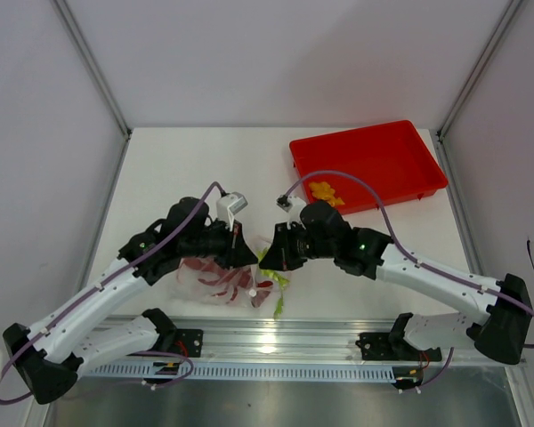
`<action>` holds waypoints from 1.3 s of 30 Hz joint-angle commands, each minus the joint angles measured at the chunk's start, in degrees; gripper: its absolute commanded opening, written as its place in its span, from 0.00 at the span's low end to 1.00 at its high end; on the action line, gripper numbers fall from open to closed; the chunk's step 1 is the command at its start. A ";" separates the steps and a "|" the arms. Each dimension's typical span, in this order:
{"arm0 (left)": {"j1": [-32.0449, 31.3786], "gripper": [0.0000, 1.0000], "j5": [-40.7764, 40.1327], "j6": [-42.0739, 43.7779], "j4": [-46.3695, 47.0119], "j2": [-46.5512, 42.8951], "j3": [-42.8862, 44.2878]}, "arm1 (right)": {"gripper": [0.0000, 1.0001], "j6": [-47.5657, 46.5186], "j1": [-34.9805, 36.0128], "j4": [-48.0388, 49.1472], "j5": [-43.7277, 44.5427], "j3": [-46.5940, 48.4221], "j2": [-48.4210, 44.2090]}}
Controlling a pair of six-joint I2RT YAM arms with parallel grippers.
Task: Place the food in the zip-top bag and seal the zipper
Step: Place the fake vegetable in the zipper food storage bag.
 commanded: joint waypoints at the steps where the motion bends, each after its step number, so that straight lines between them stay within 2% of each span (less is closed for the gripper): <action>1: -0.25 0.01 -1.51 0.70 4.00 1.01 0.68 | 0.00 -2.81 -0.67 -7.85 -12.00 4.49 -2.22; 4: -0.25 0.01 -1.07 0.35 4.79 0.40 -0.37 | 0.00 -2.82 -1.02 -10.58 -15.44 2.31 -4.15; 6: -0.34 0.01 -1.33 0.35 4.54 -0.39 -0.90 | 0.00 -2.29 -0.85 -10.76 -13.88 -1.64 -5.83; 11: -0.16 0.01 -2.04 0.35 2.86 -2.06 -2.30 | 0.14 -3.08 -0.23 -13.13 -11.32 -8.51 -8.64; 14: -0.25 0.01 -0.63 0.35 1.55 -1.19 -2.74 | 0.39 -3.96 0.21 -14.45 -6.67 -9.13 -10.13; 15: -0.25 0.01 0.15 0.00 1.54 -0.93 -3.01 | 0.50 -4.39 0.12 -14.10 -6.05 -8.95 -10.40; 18: -0.17 0.00 2.17 -1.75 3.38 -1.18 -5.38 | 0.60 -5.63 -0.84 -13.31 -3.32 -8.69 -9.79; 23: -0.34 0.01 4.20 -4.22 6.11 -2.50 -8.54 | 0.64 -6.85 -1.28 -7.08 -1.03 -10.18 -5.40; 27: -0.69 0.01 4.64 -4.13 5.76 -2.15 -7.93 | 0.64 -8.00 0.03 -0.76 0.53 -10.89 0.48; 31: -0.78 0.01 4.47 -3.52 4.71 -2.24 -5.74 | 0.65 -8.79 1.34 1.36 2.66 -12.11 3.39; 32: -0.78 0.01 4.47 -3.43 4.53 -2.24 -5.21 | 0.66 -8.97 1.87 1.72 3.27 -13.34 3.74; 33: -0.78 0.01 4.38 -3.34 4.36 -2.33 -5.21 | 0.76 -8.71 2.31 2.76 4.06 -14.22 3.92; 34: -0.78 0.01 4.38 -3.34 4.44 -2.33 -5.12 | 0.79 -8.44 3.36 3.56 5.54 -15.10 4.10; 39: -0.78 0.01 4.38 -4.04 5.41 -2.15 -6.26 | 0.82 -6.16 6.97 9.18 10.03 -19.67 6.46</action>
